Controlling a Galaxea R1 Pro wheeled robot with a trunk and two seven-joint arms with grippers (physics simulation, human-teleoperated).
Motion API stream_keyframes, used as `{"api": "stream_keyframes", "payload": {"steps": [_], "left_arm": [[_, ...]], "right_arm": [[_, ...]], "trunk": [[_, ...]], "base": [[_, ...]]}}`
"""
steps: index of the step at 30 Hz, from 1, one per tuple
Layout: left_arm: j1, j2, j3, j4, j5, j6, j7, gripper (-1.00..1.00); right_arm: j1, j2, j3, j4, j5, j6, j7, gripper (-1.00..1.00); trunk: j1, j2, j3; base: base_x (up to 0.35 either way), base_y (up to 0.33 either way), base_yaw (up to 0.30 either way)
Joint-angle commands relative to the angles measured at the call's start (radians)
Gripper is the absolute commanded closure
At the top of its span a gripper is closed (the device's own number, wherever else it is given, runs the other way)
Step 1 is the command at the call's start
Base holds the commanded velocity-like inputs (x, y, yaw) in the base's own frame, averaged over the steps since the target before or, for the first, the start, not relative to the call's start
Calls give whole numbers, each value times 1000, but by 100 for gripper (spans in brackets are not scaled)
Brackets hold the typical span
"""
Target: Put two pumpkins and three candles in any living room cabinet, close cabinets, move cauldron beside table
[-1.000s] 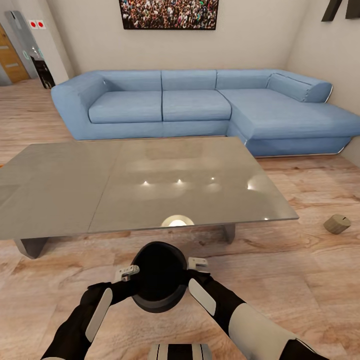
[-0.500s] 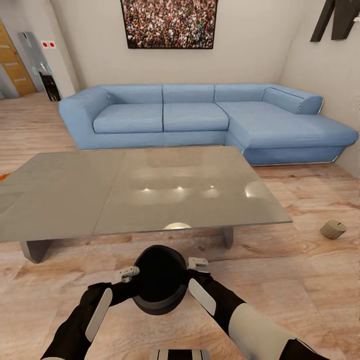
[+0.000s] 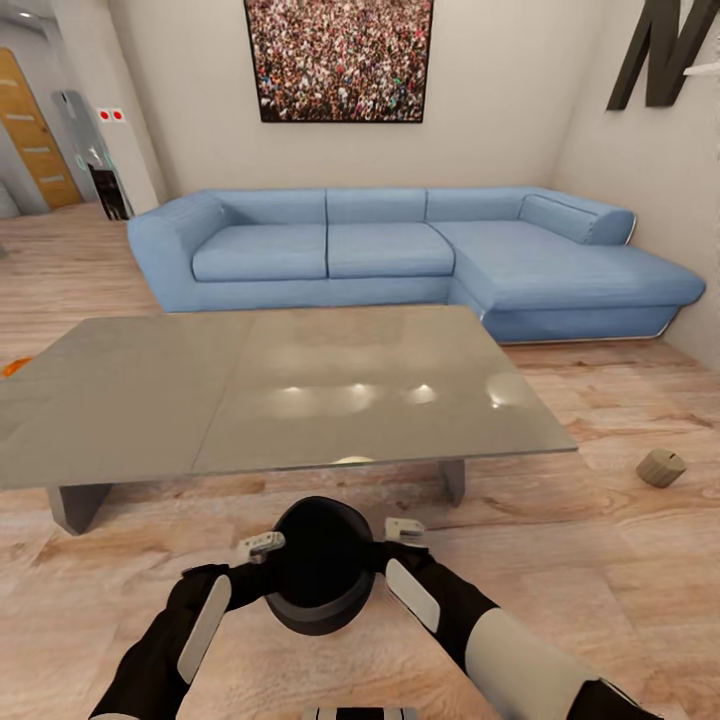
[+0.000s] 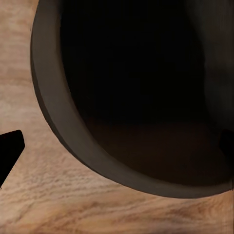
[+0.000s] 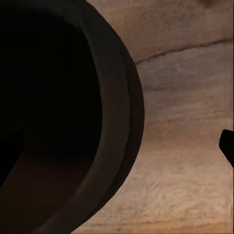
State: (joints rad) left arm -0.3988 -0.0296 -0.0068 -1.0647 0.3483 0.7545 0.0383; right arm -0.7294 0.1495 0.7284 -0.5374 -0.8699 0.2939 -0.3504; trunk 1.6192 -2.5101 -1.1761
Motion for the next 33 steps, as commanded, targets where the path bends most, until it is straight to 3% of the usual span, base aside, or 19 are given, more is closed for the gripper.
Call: {"api": "stream_keyframes", "payload": {"steps": [1, 4, 22, 33], "left_arm": [[0, 0, 1, 0, 0, 0, 0, -100], [0, 0, 2, 0, 0, 0, 0, -100], [0, 1, 4, 0, 0, 14, 0, -100], [-1, 9, 8, -7, 0, 111, -1, -100]], "right_arm": [[-6, -6, 0, -6, -1, 6, 0, -100], [-23, -16, -1, -23, -1, 23, 0, -100], [-25, -18, 0, -25, -6, 54, -2, -100], [4, -17, 0, -25, -44, 74, -3, -100]], "trunk": [[0, 0, 4], [-2, 1, 16], [-10, 5, 85], [-15, 8, 128]], "base": [[0, 0, 0], [0, 0, 0], [0, 0, 0], [0, 0, 0]]}}
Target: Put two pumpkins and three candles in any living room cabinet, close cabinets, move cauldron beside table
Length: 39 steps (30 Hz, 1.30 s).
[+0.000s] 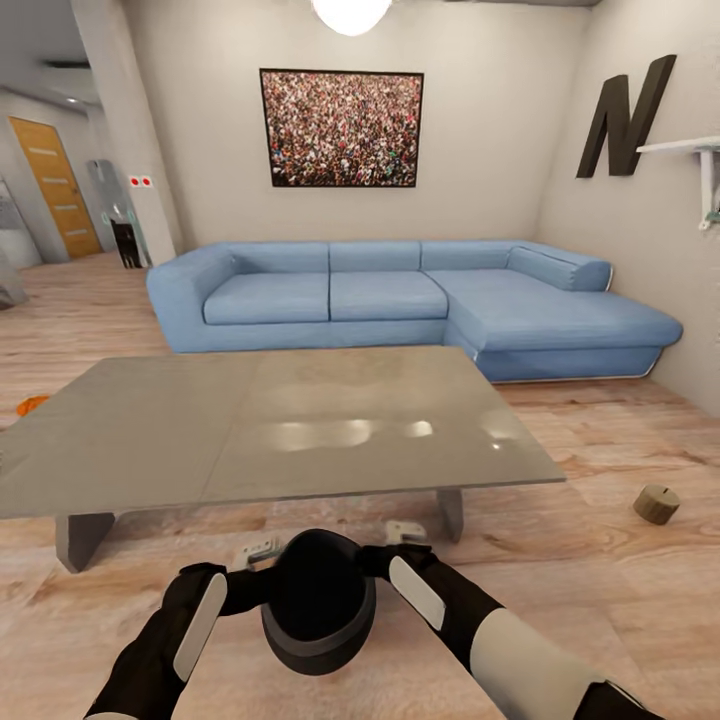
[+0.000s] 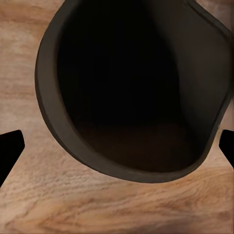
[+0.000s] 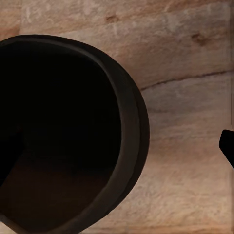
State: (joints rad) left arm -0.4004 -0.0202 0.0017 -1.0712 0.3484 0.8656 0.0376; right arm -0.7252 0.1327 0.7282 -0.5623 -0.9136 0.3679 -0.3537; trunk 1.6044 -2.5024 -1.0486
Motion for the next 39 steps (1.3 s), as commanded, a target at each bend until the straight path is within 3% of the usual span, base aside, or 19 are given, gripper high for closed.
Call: {"api": "stream_keyframes", "payload": {"steps": [1, 10, 19, 39], "left_arm": [[0, 0, 0, -1, 0, 1, 0, -100], [0, -1, 0, -3, 0, 6, 0, -100], [0, -2, 1, -6, 1, 7, 1, -100], [0, -3, 1, -6, 0, 7, 1, -100]], "right_arm": [[1, 0, 0, 0, 0, 0, 0, -100], [4, -2, 0, 1, -1, 0, 0, -100], [4, -2, 0, 1, -1, 0, 1, -100], [4, -2, 0, 1, -1, 0, 1, -100]], "trunk": [[0, 0, 4], [-5, 3, 39], [-39, 66, 65], [-116, 206, 95]], "base": [[0, 0, 0], [0, 0, 0], [-57, 0, 0], [-65, 0, 0]]}}
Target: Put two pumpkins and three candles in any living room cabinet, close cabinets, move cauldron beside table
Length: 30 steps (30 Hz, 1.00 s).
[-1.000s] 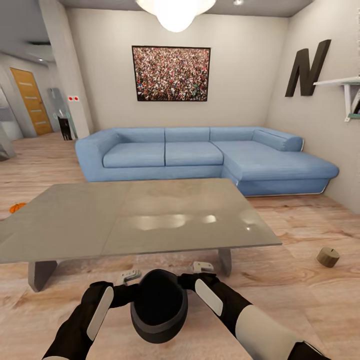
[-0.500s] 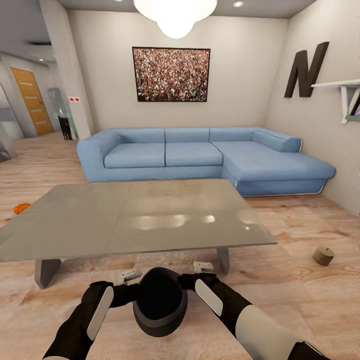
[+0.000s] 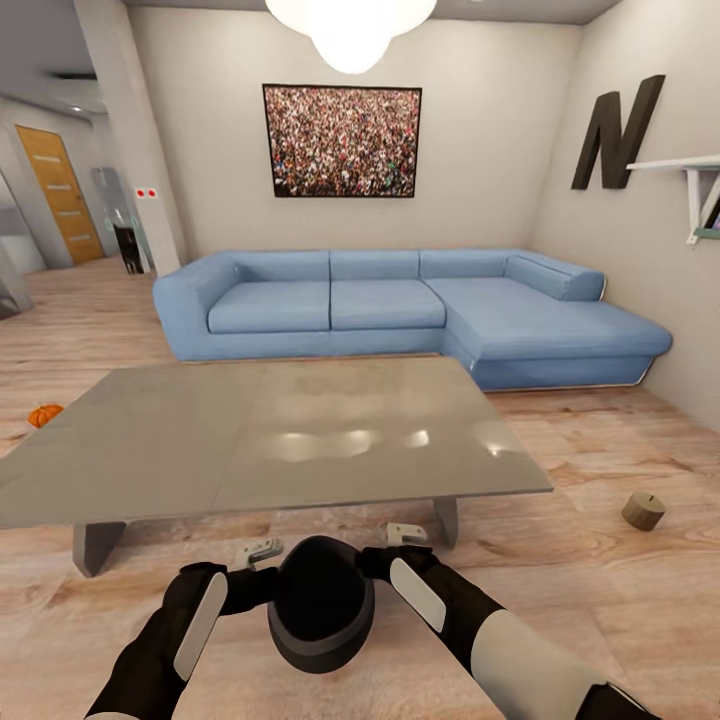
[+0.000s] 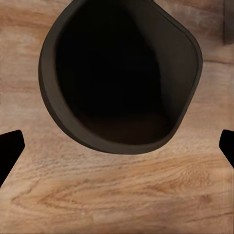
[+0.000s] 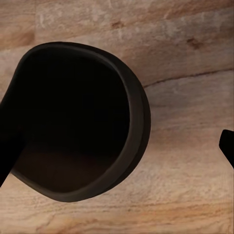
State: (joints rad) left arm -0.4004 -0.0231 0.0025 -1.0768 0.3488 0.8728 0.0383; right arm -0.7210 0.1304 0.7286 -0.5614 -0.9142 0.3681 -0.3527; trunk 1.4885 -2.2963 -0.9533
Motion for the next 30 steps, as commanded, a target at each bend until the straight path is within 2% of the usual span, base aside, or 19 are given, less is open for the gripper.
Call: {"api": "stream_keyframes", "payload": {"steps": [1, 30], "left_arm": [[0, 0, 0, 0, 0, 0, 0, -100], [0, 1, 0, 0, -1, 0, 0, -100]], "right_arm": [[0, 0, 0, 0, 0, 0, 0, -100], [0, 0, 0, 4, 0, -1, 3, -100]], "trunk": [[-4, 7, 2], [-115, 210, 47]], "base": [[0, 0, 0], [0, 0, -60]]}}
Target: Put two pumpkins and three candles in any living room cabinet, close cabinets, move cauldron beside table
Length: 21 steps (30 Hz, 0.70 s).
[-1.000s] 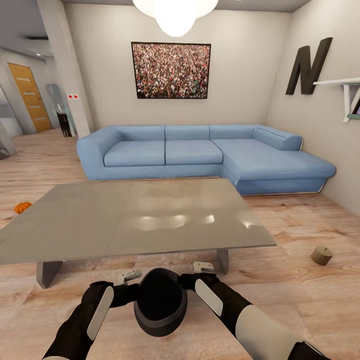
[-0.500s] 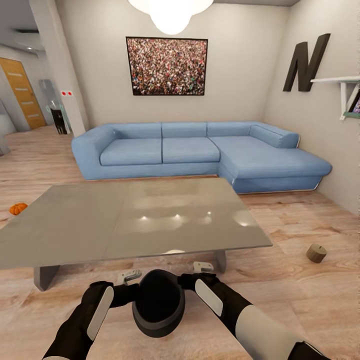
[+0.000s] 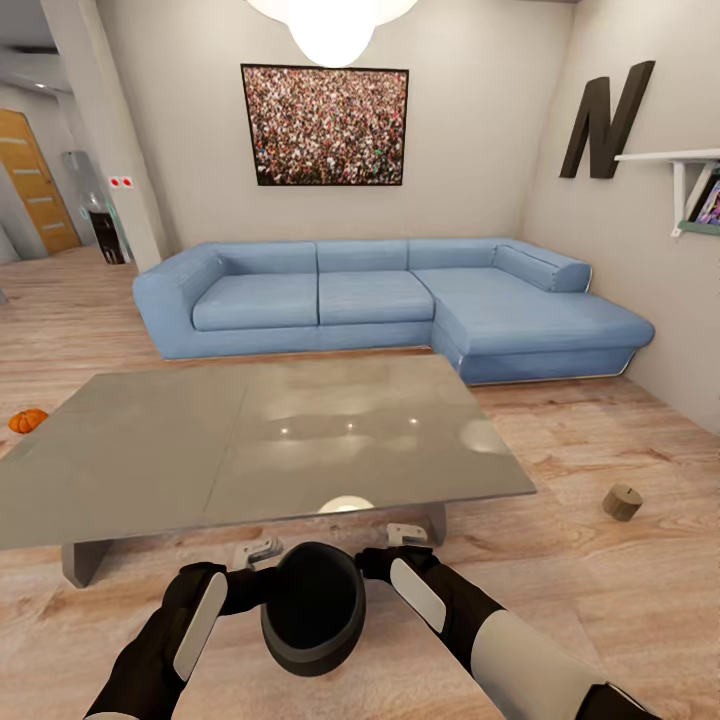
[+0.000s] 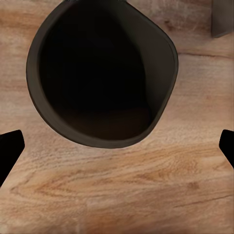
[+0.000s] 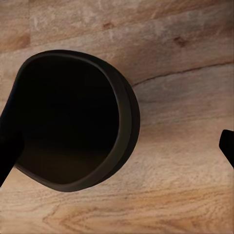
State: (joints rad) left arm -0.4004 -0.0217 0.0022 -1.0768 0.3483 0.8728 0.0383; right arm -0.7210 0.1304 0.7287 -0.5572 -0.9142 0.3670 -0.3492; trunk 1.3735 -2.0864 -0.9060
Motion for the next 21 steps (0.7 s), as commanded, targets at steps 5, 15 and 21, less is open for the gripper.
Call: {"api": "stream_keyframes", "payload": {"steps": [5, 15, 21], "left_arm": [[0, 0, -1, 0, 0, 0, 0, -100], [0, 0, -1, 0, 0, 0, 0, -100], [0, 0, 0, 0, 0, 0, 0, -100]], "right_arm": [[0, 0, 0, 0, 0, 0, 1, -100], [0, 0, 0, 0, 0, 1, 1, -100], [0, 0, 0, 1, -1, 1, 1, -100]], "trunk": [[-19, 35, 15], [-58, 105, 46], [-81, 147, 65]], "base": [[0, 0, -8], [0, 0, -213], [0, 0, -278]]}}
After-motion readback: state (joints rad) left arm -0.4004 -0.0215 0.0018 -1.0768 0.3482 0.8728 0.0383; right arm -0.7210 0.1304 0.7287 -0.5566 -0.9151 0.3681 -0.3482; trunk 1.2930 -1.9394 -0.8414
